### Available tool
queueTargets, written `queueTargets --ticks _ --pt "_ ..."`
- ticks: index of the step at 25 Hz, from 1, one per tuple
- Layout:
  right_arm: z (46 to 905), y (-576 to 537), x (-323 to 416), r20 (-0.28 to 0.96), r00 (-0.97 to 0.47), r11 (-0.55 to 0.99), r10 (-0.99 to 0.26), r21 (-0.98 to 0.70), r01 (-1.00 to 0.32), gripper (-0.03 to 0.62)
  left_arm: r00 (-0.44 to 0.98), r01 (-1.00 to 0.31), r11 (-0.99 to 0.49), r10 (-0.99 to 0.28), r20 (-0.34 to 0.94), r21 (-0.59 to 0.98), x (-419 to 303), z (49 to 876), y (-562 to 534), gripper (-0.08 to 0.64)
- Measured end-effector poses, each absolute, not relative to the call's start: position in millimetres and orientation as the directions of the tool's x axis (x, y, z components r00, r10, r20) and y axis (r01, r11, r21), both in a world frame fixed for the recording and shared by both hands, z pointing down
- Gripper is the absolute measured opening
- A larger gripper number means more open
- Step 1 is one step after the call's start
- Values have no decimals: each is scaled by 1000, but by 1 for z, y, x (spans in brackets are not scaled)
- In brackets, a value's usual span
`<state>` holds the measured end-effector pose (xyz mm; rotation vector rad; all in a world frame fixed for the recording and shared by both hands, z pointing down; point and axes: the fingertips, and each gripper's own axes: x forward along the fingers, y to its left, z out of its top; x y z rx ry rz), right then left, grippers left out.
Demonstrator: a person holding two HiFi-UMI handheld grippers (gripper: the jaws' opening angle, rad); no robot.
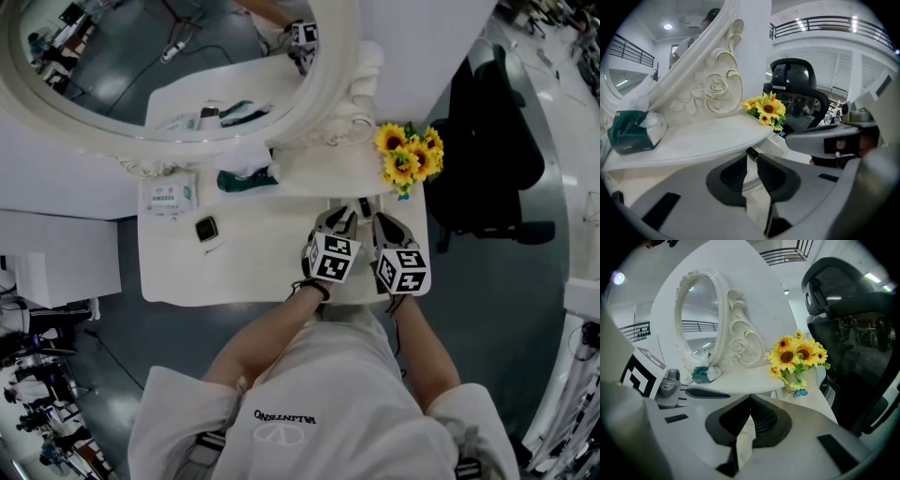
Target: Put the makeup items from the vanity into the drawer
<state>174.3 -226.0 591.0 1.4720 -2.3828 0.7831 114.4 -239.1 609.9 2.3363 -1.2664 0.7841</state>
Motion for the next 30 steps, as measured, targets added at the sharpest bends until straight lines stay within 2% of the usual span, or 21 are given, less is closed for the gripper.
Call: queueTargets --ticks 4,12,20,30 --pt "587 -220 174 453 -466 353 -760 -315 -881 12 428 -858 -513 -687 588 26 107 598 -238 5" --pt "575 -203 167 435 -477 375 -764 -303 -876 12 459 -861 -506 -735 499 46 83 568 -225 3" --pt "529 -191 167 350 -497 427 -794 -260 -866 12 499 -859 -507 -803 326 68 21 511 -198 3" --pt "463 -174 176 224 -500 461 -836 -206 -863 12 342 -939 -342 -932 124 17 -98 426 -169 3"
